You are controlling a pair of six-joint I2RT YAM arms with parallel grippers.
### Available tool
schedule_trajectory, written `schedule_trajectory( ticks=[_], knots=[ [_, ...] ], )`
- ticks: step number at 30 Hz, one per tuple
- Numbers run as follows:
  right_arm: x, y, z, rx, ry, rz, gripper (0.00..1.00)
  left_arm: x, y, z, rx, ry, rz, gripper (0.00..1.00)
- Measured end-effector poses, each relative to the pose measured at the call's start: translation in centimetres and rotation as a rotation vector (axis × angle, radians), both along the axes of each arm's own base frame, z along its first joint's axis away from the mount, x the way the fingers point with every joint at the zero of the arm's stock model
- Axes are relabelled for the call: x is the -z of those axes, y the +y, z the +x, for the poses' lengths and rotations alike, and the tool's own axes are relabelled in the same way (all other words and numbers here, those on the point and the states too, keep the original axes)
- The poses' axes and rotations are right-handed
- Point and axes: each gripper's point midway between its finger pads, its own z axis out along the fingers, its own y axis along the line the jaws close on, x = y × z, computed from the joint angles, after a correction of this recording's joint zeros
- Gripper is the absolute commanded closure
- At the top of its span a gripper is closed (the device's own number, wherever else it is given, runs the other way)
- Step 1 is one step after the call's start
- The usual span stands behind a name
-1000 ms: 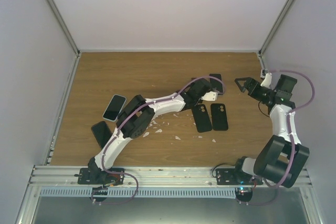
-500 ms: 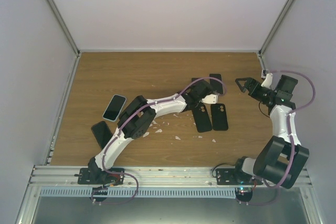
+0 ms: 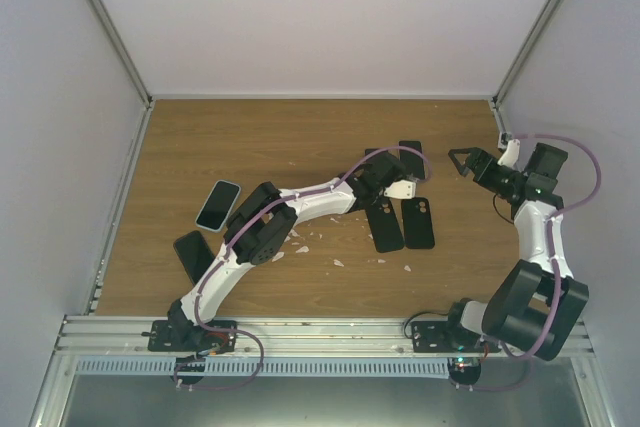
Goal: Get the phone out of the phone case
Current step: Place the phone at the center of the board.
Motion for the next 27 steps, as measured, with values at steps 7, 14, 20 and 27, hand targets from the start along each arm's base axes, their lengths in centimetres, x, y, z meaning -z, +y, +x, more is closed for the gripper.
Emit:
schedule_trajectory(
  ticks=[7,14,20,27],
  knots=[
    [0.1,0.0,-0.1,0.000,-0.002,0.000,0.00,0.2,-0.4,0.6,0.002,-0.003,-0.008,0.43],
    [0.2,0.1,-0.1,0.000,-0.001,0.001,0.00,0.4,-0.6,0.7,0.017,0.016,-0.020,0.30],
    [0.2,0.1,-0.1,-0.001,0.000,0.003,0.00,-1.6,-1.4,1.6,0.025,0.041,-0.092,0.29],
    [0.0,0.1,-0.2,-0.004,-0.009,0.002,0.00,-2.0,-1.5,0.9,0.027,0.161,-0.176,0.10]
  ],
)
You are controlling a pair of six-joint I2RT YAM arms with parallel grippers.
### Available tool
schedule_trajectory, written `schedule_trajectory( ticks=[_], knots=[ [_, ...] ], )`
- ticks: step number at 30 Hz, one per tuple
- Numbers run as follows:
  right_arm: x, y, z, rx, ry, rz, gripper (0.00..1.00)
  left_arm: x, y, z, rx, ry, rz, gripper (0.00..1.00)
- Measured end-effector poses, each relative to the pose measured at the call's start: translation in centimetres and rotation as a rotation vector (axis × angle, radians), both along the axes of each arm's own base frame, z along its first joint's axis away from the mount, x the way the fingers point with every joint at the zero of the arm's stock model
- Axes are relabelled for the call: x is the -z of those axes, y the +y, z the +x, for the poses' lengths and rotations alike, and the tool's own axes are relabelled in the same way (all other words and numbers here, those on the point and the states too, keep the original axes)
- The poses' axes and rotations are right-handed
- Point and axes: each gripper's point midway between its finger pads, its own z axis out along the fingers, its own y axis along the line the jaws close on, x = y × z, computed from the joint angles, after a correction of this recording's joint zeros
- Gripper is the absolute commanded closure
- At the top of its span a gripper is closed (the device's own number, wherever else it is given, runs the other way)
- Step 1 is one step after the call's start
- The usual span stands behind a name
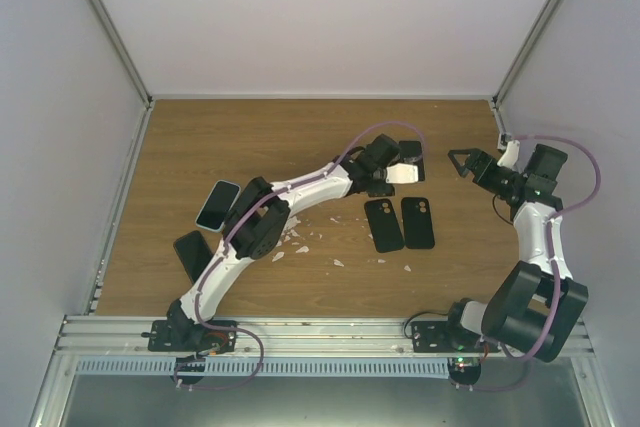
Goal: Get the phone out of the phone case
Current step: Place the phone at the center of the board, then pick up the phone at the center of the board.
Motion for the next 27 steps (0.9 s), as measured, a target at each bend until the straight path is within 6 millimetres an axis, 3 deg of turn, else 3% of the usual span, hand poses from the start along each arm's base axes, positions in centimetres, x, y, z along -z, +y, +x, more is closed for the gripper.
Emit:
schedule_trajectory(
  ticks=[2,4,9,13,16,20,27],
  knots=[
    [0.0,0.0,0.0,-0.001,0.000,0.000,0.00,-0.5,0.5,-0.3,-0.013,0.051,-0.025,0.01],
    [0.0,0.0,0.0,-0.003,-0.002,-0.003,0.00,-1.9,0.9,-0.6,-0.027,0.089,-0.061,0.01],
    [0.0,0.0,0.0,-0.008,-0.008,-0.010,0.00,-8.4,3.0,-0.6,-0.078,0.155,-0.207,0.01],
    [-0.2,0.1,0.0,-0.016,-0.018,-0.018,0.00,-14.0,6.6,0.4,-0.142,0.209,-0.344,0.01],
    [-0.4,0.1,0.0,-0.023,-0.029,-0.027,0.00,-16.9,10.8,1.5,-0.221,0.261,-0.439,0.01],
    [-0.7,0.2,-0.1,-0.031,-0.043,-0.036,0.01,-18.3,17.2,2.2,-0.360,0.313,-0.501,0.01],
    [-0.9,0.4,-0.2,-0.041,-0.049,-0.030,0.01,-17.2,26.5,0.7,-0.563,0.421,-0.543,0.01]
  ],
)
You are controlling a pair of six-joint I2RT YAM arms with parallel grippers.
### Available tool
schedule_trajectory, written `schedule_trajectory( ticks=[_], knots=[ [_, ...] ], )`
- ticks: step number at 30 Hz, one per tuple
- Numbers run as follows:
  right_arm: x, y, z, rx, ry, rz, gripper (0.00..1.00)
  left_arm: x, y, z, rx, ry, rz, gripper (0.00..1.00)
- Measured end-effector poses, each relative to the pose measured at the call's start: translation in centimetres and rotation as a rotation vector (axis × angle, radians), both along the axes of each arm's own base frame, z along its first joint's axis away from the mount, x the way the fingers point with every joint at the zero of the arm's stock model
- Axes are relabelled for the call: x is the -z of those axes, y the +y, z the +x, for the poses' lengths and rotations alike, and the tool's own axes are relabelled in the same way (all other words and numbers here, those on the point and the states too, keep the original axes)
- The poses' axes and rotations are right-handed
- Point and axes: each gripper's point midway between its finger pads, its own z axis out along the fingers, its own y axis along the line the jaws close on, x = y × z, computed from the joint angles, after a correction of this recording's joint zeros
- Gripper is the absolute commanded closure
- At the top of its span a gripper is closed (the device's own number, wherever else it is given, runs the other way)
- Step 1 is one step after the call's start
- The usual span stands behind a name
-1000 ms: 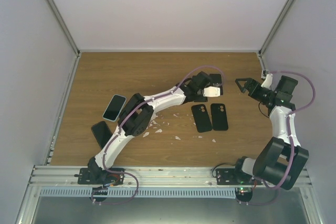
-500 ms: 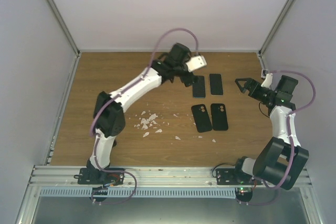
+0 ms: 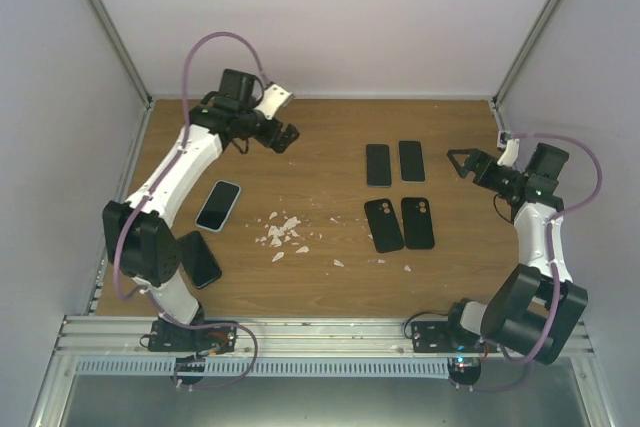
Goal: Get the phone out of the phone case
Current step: Pick up the phone at the center of the board.
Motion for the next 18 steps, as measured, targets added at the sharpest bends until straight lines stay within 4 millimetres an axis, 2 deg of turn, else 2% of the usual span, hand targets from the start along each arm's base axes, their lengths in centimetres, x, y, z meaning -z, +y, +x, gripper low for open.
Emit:
schedule_trajectory(
  ticks=[4,9,15,18],
  knots=[
    [-0.1,0.1,0.0,-0.007,-0.002,0.005,0.00,1.3,5.6,-1.1,-0.121,0.071,-0.011,0.01],
    [-0.1,0.2,-0.1,-0.013,-0.004,0.009,0.00,3.2,11.5,-3.0,-0.244,0.153,-0.024,0.01],
    [-0.3,0.3,-0.1,-0.018,-0.009,0.011,0.01,9.0,17.2,-7.3,-0.383,0.318,-0.009,0.01],
    [-0.3,0.3,-0.1,-0.018,-0.014,0.010,0.00,11.7,18.3,-9.1,-0.411,0.383,0.019,0.01]
  ],
)
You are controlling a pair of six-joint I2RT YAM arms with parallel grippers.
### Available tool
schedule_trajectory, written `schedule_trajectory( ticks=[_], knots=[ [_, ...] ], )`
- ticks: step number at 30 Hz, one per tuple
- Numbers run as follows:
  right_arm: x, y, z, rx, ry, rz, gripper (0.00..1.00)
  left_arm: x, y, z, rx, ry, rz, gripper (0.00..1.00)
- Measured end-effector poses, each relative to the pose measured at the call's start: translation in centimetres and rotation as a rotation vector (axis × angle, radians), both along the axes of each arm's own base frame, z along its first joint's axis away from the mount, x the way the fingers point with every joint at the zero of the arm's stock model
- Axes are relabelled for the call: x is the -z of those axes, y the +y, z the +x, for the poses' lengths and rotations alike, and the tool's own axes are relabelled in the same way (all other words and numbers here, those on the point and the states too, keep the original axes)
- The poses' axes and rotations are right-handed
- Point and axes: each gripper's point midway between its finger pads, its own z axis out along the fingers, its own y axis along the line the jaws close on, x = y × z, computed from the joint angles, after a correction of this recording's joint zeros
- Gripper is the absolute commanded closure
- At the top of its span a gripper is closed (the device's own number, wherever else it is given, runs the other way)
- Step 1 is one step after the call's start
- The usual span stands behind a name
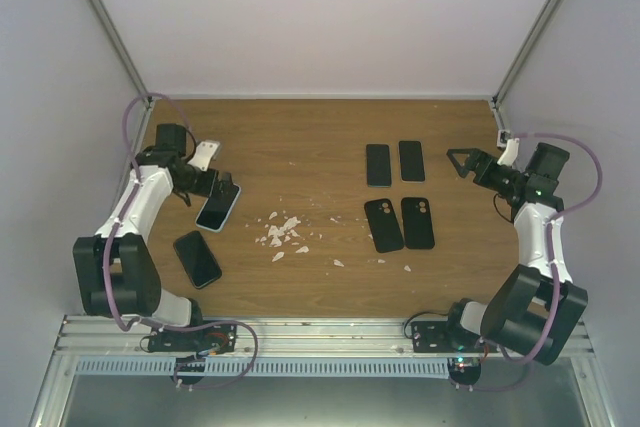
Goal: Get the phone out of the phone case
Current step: Pick up the phone at the center of the board.
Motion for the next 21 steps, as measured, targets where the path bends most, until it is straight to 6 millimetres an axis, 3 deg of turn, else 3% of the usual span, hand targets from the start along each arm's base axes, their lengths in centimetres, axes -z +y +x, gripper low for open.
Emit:
schedule_trajectory(
  ticks=[10,21],
  knots=[
    [-0.9,0.2,-0.3,0.001,-0.027,-0.012,0.01,5.4,1.6,-3.0,-0.034,0.141,0.072,0.01],
    [-0.9,0.2,-0.4,0.002,-0.027,-0.012,0.00,8.7,3.0,-3.2,-0.029,0.204,0.154,0.01]
  ],
)
